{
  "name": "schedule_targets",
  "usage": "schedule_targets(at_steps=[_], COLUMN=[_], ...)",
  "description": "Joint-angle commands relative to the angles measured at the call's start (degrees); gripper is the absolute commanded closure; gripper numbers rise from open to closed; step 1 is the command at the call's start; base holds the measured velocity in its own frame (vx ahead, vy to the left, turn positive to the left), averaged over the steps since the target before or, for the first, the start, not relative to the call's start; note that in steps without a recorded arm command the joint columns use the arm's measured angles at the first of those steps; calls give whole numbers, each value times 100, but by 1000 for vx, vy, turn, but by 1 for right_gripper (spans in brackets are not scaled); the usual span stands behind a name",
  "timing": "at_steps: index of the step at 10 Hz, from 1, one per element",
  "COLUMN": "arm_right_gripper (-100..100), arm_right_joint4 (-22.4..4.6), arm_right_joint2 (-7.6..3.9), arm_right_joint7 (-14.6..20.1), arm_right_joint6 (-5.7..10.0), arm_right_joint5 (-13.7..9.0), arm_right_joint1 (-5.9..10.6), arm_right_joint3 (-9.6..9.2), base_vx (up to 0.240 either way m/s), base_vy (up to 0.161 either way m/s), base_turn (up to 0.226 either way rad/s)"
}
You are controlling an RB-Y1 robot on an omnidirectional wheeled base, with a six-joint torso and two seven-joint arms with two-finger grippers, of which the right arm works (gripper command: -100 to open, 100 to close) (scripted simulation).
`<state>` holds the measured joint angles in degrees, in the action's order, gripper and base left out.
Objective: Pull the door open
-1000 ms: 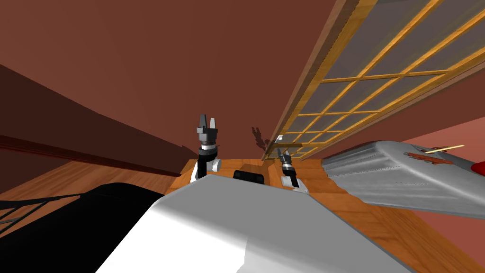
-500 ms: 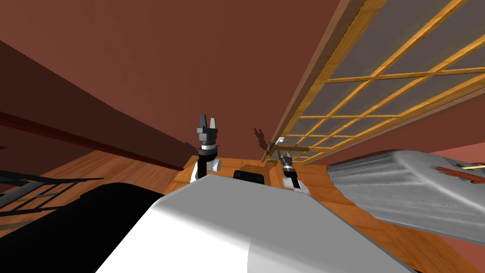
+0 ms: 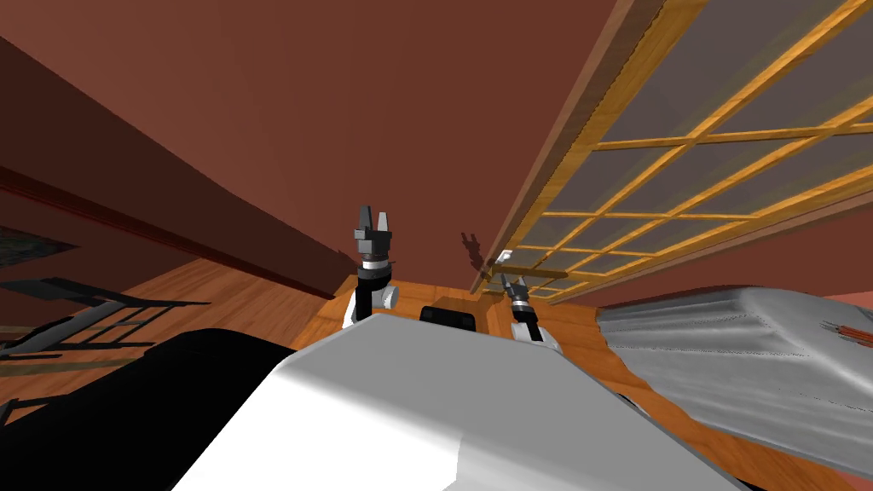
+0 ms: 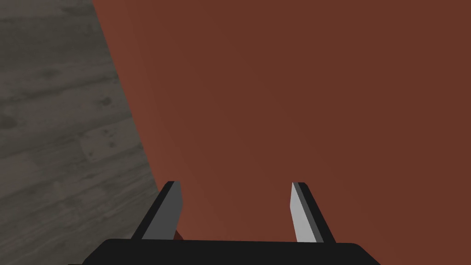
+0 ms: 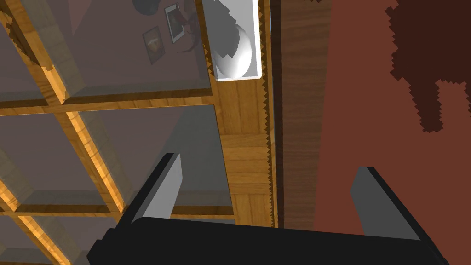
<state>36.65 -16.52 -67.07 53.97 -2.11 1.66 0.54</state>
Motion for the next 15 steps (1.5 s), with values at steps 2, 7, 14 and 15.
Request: schedule_targets(at_steps=[2,7,14,15], arm_right_gripper=[-100,-100,-100,-100], arm_right_joint4=[-329,-616,-717,-717], arm_right_joint2=[-47,-99,-102,-85], arm_right_joint7=[-208,-445,-488,-477], arm_right_joint6=[88,158,215,234], arm_right_joint5=[-14,-49,-144,-123], arm_right_joint1=[111,177,159,123], arm_right_joint3=[-1,24,145,112], base_vx=[7,37,192,43], base_vy=[-81,-54,-19,-6], base_turn=[80,78,51,-19])
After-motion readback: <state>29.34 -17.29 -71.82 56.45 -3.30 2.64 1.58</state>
